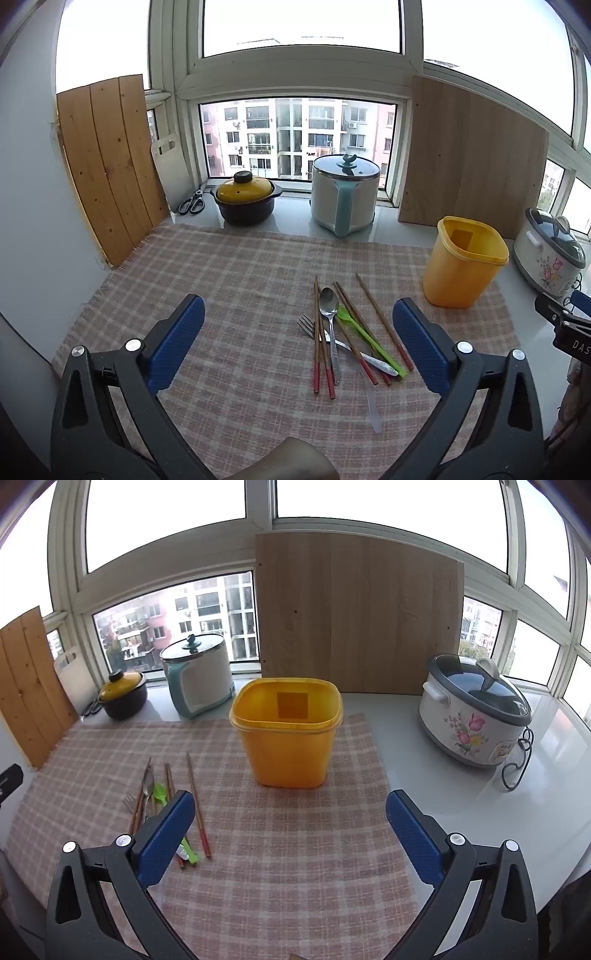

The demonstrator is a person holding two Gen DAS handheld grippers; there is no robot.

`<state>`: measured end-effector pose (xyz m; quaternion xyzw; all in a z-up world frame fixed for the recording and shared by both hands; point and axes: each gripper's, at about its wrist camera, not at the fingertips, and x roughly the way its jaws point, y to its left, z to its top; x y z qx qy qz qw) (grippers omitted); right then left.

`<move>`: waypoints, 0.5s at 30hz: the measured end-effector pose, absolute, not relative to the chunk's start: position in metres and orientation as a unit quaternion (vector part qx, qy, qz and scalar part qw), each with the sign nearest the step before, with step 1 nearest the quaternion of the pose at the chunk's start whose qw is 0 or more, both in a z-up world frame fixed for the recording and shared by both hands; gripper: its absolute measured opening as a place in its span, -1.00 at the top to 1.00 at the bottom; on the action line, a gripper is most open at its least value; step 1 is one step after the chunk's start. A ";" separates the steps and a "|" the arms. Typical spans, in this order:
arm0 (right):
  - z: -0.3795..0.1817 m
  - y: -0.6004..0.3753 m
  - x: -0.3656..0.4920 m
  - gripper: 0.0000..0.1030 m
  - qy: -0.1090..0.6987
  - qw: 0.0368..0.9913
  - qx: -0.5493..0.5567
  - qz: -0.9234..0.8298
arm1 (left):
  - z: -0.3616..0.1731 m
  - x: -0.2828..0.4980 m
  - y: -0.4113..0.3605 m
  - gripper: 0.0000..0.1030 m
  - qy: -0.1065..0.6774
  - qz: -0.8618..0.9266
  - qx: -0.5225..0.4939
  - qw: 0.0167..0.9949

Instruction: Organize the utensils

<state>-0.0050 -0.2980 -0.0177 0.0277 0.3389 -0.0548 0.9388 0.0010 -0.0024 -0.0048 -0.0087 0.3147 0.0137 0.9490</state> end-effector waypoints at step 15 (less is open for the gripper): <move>-0.020 -0.289 -0.002 -0.98 0.346 0.937 0.020 -0.049 | -0.015 -0.002 0.007 -1.00 0.315 0.015 -0.011 0.949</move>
